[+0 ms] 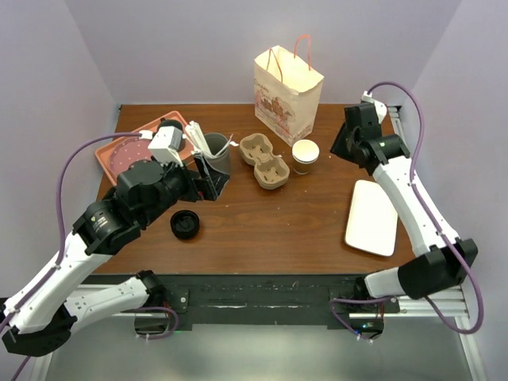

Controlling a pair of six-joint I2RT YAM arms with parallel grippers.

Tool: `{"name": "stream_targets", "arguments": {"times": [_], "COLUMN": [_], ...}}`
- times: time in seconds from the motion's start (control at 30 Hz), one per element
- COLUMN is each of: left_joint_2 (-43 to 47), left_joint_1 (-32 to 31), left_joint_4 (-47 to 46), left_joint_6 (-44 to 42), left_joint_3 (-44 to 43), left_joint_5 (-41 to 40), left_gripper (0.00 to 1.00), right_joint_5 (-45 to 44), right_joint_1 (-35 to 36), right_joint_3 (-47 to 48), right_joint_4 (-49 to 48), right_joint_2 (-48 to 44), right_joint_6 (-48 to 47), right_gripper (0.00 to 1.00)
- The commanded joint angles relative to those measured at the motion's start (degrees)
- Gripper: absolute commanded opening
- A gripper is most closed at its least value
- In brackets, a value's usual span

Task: Pack the takeout coffee

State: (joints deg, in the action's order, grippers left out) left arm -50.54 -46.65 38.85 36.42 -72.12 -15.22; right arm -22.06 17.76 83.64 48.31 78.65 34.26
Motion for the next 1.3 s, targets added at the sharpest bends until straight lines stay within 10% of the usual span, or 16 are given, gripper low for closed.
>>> {"name": "stream_targets", "arguments": {"times": [0.0,0.47,1.27], "left_joint_2": [1.24,4.66,4.66], "left_joint_1": [-0.10,-0.19,-0.10], "left_joint_4": [-0.01,4.65,4.57], "left_joint_6": [0.93,3.92,4.53], "left_joint_3": [-1.27,-1.62,-1.80], "left_joint_5": [-1.56,-3.41,-5.08], "left_gripper": [0.98,0.97,0.98], "right_joint_5": [12.02,15.74,17.32], "right_joint_1": [-2.37,-5.63,-6.33], "right_joint_3": [4.07,18.84,17.79], "right_joint_4": [-9.37,-9.47,-9.12], "right_joint_2": [6.92,29.26,34.37], "right_joint_6": [-4.20,-11.84,-15.19], "right_gripper": [0.38,0.30,0.27]}}
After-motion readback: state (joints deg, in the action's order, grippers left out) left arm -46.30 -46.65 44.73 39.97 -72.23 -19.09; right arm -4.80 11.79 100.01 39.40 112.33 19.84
